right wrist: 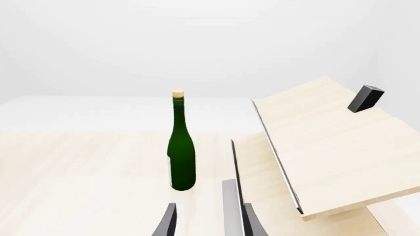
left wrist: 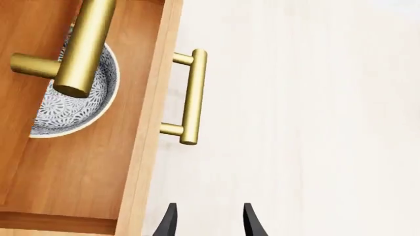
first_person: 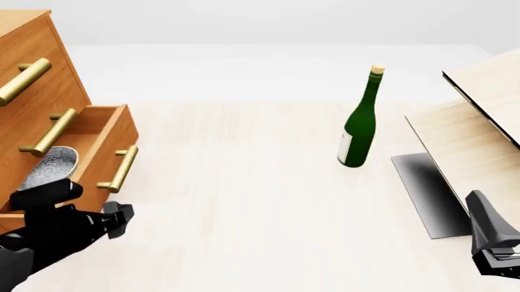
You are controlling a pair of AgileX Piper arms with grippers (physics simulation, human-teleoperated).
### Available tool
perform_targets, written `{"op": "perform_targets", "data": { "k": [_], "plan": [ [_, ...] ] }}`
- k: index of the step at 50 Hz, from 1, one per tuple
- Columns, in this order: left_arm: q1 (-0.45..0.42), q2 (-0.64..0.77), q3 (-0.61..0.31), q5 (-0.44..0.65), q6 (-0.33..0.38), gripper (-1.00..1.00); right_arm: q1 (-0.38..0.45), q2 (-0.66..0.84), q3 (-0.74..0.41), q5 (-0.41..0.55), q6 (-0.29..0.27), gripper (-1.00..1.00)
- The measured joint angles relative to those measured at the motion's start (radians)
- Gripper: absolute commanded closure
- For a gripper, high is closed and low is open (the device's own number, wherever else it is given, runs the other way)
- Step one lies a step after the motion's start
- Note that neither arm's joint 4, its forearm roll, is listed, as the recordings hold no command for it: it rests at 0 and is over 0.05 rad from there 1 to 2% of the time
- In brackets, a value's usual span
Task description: Put the bowl in the bottom drawer of the cabinet and close it.
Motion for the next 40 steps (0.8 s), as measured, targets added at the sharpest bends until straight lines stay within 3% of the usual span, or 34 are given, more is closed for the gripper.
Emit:
{"op": "perform_targets", "data": {
  "k": [40],
  "plan": [
    [0.184, 0.012, -0.015, -0.010, 0.091, -1.00, 0.000, 0.000, 0.000, 0.000, 0.000, -1.00]
  ]
}}
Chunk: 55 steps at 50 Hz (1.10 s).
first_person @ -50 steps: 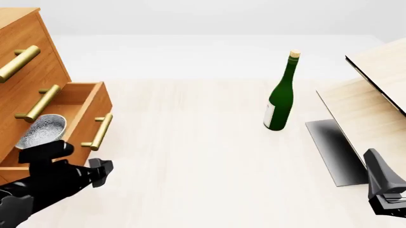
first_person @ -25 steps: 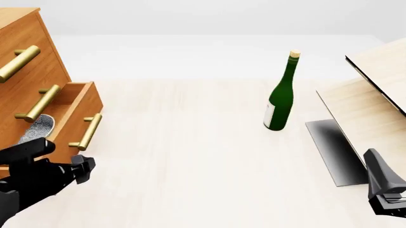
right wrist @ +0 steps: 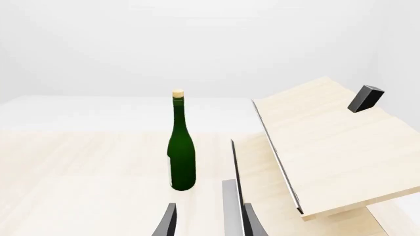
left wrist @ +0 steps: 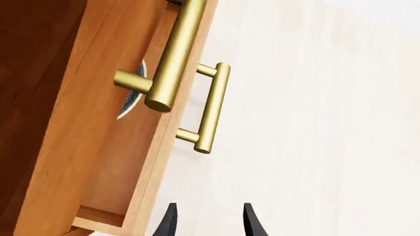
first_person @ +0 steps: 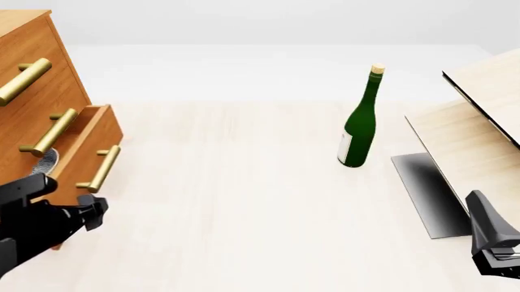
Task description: Put the bowl in the bottom drawer of the cabinet and close it.
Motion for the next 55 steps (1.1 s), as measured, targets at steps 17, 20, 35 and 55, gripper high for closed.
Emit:
{"op": "perform_targets", "data": {
  "k": [17, 20, 35, 55],
  "plan": [
    [0.087, 0.016, -0.012, -0.008, 0.044, -1.00, 0.000, 0.000, 0.000, 0.000, 0.000, -1.00],
    [0.103, 0.017, -0.015, -0.007, 0.053, -1.00, 0.000, 0.000, 0.000, 0.000, 0.000, -1.00],
    [0.179, 0.010, -0.031, 0.007, 0.093, -1.00, 0.000, 0.000, 0.000, 0.000, 0.000, -1.00],
    [0.272, -0.004, -0.053, 0.047, 0.117, -1.00, 0.000, 0.000, 0.000, 0.000, 0.000, -1.00]
  ]
}}
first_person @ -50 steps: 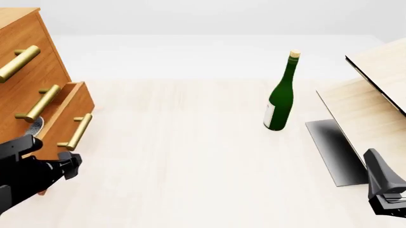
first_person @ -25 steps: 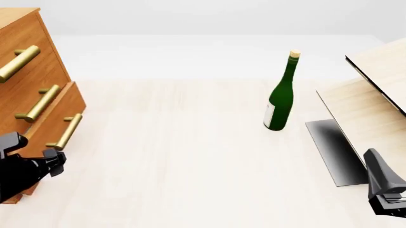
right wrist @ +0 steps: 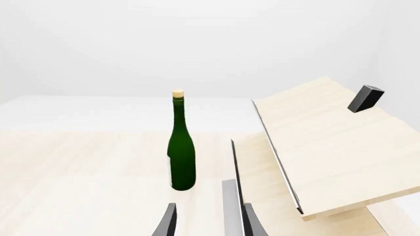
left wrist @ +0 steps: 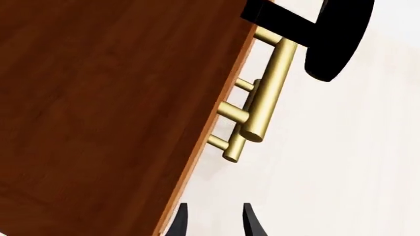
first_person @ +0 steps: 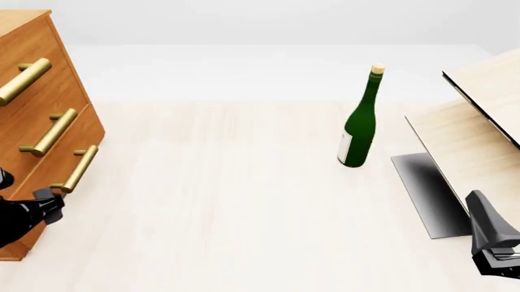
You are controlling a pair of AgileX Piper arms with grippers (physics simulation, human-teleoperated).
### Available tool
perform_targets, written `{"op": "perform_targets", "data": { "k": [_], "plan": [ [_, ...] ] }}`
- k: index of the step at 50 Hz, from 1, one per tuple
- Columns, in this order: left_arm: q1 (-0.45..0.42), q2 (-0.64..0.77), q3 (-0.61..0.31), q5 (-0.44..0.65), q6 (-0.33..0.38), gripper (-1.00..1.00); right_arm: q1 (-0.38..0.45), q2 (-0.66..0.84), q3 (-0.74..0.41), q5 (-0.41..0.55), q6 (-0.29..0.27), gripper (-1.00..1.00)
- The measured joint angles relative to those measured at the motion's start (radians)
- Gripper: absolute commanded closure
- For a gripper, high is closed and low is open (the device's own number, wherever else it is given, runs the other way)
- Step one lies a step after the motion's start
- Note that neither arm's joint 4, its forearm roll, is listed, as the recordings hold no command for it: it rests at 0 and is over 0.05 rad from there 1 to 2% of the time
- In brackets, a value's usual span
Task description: Put the bowl in the bottom drawer of the cabinet and close it.
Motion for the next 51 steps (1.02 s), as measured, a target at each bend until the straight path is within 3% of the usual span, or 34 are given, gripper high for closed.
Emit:
{"op": "perform_targets", "data": {
  "k": [30, 39, 51],
  "plan": [
    [0.066, -0.025, -0.001, 0.072, 0.070, -1.00, 0.000, 0.000, 0.000, 0.000, 0.000, -1.00],
    [0.022, -0.039, 0.006, 0.074, 0.074, -1.00, 0.000, 0.000, 0.000, 0.000, 0.000, -1.00],
    [-0.098, 0.004, 0.022, -0.020, 0.043, -1.00, 0.000, 0.000, 0.000, 0.000, 0.000, -1.00]
  ]
}}
